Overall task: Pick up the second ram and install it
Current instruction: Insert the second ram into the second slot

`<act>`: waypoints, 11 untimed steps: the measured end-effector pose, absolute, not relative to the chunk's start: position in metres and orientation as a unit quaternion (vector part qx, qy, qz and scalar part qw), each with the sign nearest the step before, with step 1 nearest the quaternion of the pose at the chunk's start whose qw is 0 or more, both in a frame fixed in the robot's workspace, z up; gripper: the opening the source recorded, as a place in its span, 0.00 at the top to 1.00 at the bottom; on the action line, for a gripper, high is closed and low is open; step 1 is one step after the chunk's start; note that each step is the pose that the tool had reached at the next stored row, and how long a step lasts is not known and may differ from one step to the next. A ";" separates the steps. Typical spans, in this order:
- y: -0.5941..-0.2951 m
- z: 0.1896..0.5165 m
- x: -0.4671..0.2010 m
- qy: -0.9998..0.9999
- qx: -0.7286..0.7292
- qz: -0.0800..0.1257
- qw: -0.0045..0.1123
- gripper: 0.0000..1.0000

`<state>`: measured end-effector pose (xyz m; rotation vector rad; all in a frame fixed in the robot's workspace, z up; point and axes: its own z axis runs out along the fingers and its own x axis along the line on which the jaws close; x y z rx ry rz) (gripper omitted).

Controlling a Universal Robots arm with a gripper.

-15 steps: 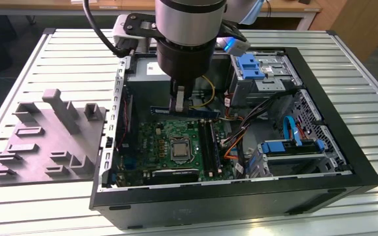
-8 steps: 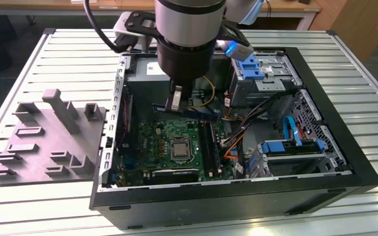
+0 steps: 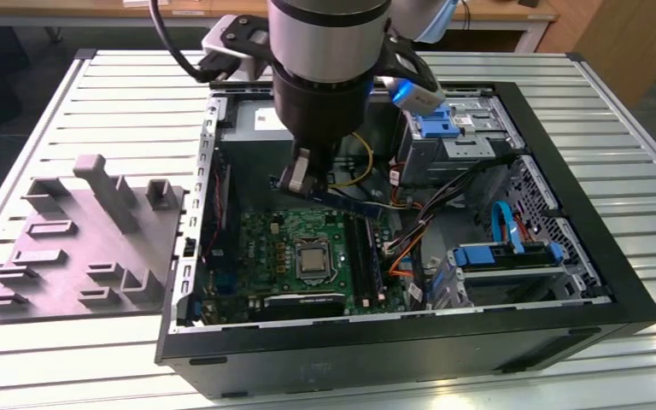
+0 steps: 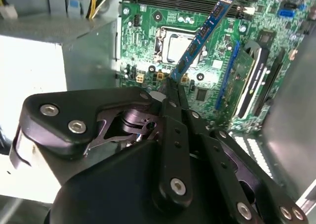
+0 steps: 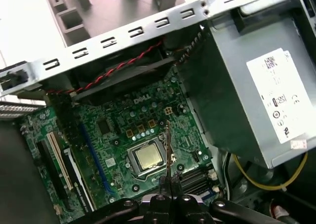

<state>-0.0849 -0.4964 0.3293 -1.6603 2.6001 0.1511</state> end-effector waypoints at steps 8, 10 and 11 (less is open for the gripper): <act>-0.496 0.329 -0.085 0.878 -0.475 0.047 0.030 0.89; -0.496 0.329 -0.085 0.887 -0.459 0.046 0.031 0.89; -0.496 0.329 -0.085 0.891 -0.451 0.046 0.031 0.89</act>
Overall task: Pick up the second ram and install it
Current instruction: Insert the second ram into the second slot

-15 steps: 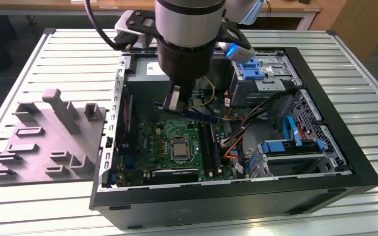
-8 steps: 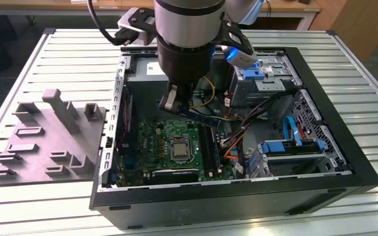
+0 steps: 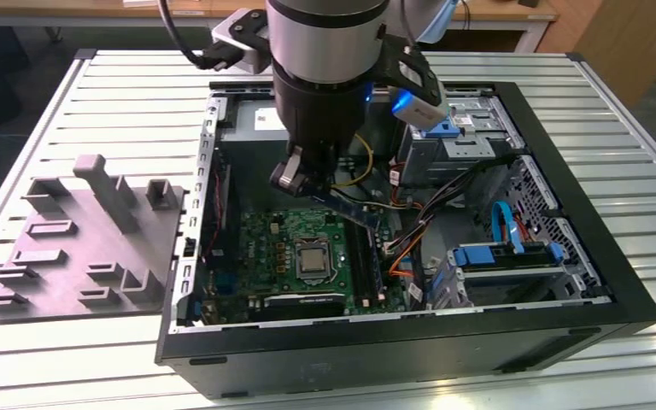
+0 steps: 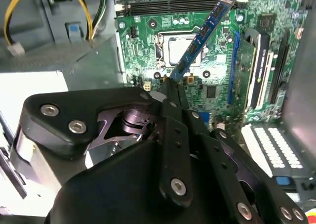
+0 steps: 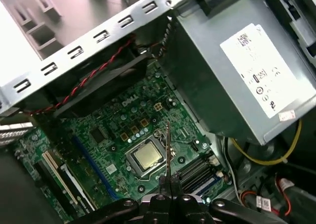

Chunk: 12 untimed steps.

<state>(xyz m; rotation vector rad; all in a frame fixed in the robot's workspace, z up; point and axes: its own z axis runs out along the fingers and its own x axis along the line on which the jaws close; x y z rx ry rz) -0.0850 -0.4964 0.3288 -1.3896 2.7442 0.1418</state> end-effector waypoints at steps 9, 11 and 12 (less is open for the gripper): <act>-0.496 0.328 -0.085 0.924 -0.378 0.043 0.035 0.89; -0.496 0.328 -0.085 0.931 -0.362 0.043 0.035 0.89; -0.496 0.328 -0.085 0.934 -0.353 0.042 0.036 0.89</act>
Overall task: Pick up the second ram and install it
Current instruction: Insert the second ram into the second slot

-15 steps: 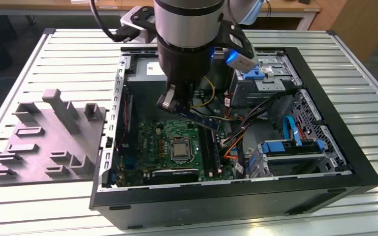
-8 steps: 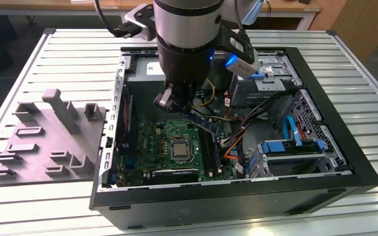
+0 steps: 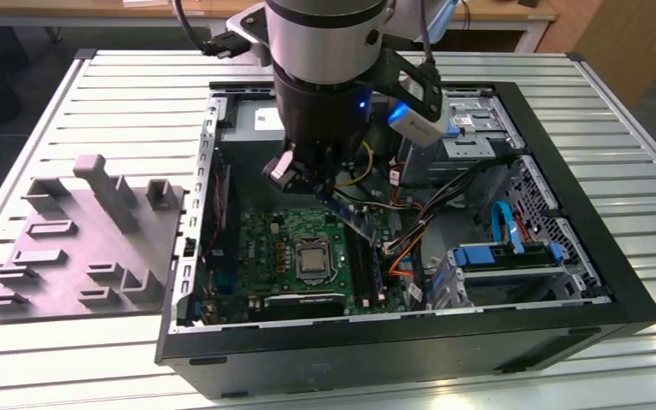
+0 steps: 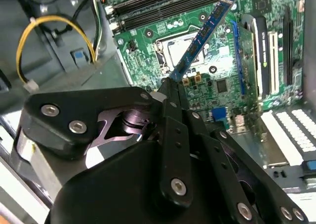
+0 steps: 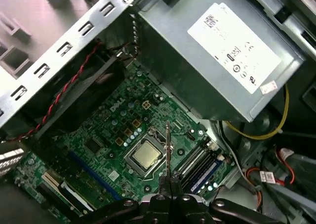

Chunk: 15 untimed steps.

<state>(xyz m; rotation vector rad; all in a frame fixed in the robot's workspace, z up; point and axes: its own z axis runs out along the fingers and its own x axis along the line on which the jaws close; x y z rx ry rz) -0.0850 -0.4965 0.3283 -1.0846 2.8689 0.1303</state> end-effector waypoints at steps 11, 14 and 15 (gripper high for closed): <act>-0.496 0.328 -0.085 0.964 -0.260 0.039 0.040 0.89; -0.496 0.327 -0.085 0.971 -0.234 0.038 0.041 0.89; -0.496 0.327 -0.085 0.973 -0.225 0.037 0.041 0.89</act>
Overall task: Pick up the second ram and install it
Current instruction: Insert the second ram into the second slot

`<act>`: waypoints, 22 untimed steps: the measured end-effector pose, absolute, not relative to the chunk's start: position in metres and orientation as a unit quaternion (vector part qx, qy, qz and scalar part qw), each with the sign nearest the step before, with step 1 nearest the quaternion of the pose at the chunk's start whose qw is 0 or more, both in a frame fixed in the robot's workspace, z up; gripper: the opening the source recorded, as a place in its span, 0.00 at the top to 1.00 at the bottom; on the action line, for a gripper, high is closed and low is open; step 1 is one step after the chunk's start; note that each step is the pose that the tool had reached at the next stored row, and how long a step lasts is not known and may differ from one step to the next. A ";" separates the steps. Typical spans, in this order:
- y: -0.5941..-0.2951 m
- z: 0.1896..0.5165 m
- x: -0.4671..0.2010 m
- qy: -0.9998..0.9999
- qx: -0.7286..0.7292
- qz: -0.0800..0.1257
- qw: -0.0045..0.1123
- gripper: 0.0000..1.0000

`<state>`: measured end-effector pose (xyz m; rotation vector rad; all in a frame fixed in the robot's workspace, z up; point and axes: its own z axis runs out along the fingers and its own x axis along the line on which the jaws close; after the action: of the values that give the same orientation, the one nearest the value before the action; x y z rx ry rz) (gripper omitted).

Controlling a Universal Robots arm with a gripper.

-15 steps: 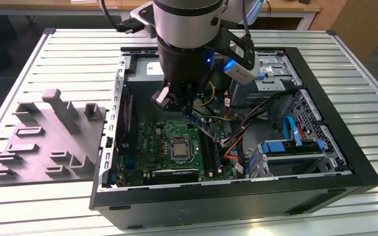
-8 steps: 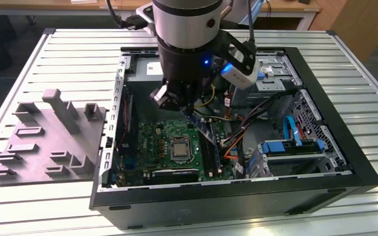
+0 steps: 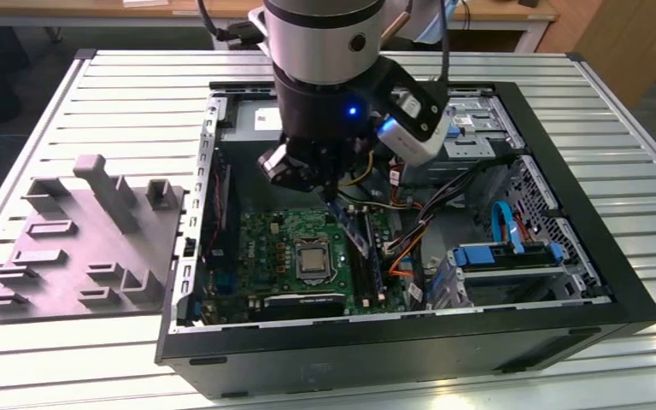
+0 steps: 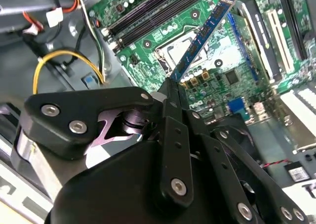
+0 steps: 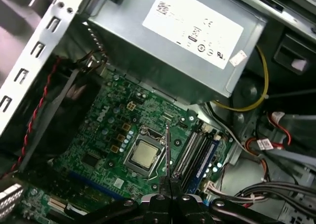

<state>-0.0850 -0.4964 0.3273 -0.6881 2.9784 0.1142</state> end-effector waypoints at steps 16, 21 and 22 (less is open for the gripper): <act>-0.496 0.325 -0.085 0.995 -0.081 0.031 0.046 0.89; -0.496 0.324 -0.085 0.998 -0.036 0.029 0.048 0.89; -0.496 0.324 -0.085 0.998 -0.027 0.028 0.048 0.89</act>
<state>-0.0850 -0.4965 0.3242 -0.0816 3.0436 0.0863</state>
